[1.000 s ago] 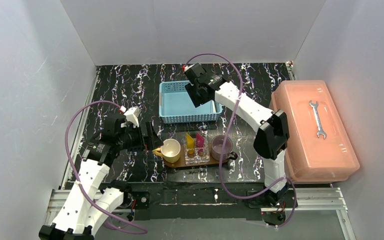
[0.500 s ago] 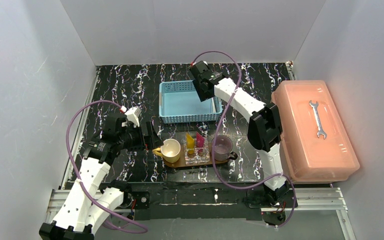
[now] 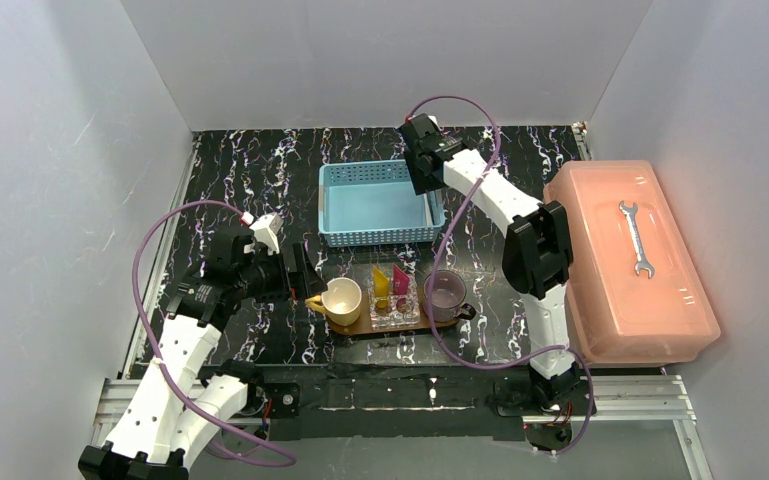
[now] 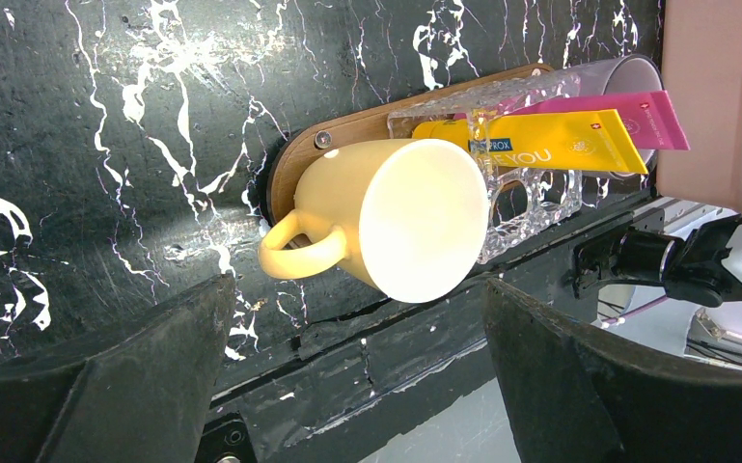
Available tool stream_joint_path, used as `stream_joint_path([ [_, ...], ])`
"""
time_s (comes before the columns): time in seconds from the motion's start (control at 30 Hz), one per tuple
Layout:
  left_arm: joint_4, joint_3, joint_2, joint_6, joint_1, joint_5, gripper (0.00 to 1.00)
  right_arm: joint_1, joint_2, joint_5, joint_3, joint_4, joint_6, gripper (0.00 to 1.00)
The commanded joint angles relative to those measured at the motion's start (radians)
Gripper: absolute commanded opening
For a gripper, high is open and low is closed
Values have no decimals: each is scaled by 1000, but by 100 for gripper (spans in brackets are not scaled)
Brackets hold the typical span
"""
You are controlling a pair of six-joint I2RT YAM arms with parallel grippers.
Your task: Prepare toiletry sets of a toothbrush and toothpaste on the tray
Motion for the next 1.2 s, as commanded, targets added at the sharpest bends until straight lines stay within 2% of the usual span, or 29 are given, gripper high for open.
stream_joint_path([
  [0.0, 3, -6, 0, 10, 0, 14, 98, -20, -3, -41, -28, 39, 30, 65],
  [0.27, 3, -6, 3, 10, 0, 13, 98, -44, 4, -95, -69, 61, 40, 61],
  [0.63, 3, -6, 7, 10, 0, 12, 98, -63, 23, -149, -90, 74, 42, 46],
  [0.83, 3, -6, 9, 10, 0, 11, 98, -63, 29, -147, -77, 66, 28, 30],
  [1.03, 3, -6, 10, 10, 1, 11, 98, -63, 23, -120, -26, 28, 6, 1],
  [1.17, 3, -5, 11, 10, 0, 11, 98, -63, -3, -102, 17, 4, 2, 1],
])
